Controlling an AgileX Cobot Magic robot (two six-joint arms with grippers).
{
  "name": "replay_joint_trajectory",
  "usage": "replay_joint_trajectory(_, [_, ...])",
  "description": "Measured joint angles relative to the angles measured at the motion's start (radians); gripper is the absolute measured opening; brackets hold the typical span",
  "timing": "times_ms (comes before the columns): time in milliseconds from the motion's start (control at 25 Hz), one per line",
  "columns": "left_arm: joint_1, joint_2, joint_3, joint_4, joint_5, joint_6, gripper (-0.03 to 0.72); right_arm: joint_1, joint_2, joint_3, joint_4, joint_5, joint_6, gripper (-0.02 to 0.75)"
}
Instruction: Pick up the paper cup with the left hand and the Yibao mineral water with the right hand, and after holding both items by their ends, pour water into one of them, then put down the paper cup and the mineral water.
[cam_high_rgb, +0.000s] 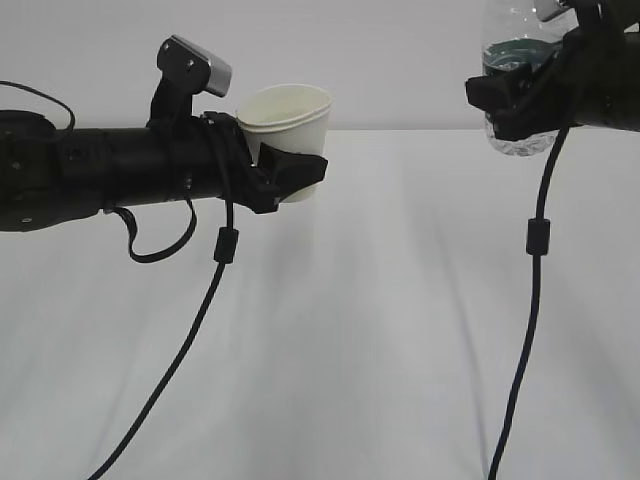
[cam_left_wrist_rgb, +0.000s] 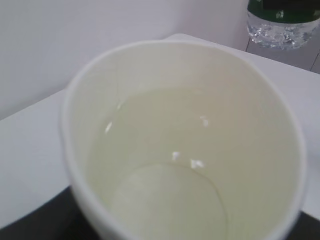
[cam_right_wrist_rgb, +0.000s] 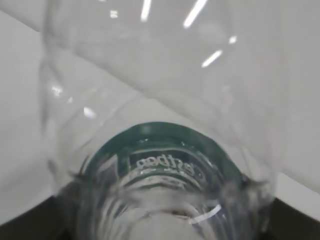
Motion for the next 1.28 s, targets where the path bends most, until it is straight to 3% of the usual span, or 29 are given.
replay_joint_trajectory(800, [0.000,0.000,0.000,0.000,-0.046,0.000,0.454,-0.023,0.071,0.000,0.321,-0.069,-0.249,0.452])
replay_joint_trajectory(1280, [0.000,0.000,0.000,0.003,-0.071,0.000,0.451,-0.045,0.084,-0.001,0.444,-0.091,-0.320,0.452])
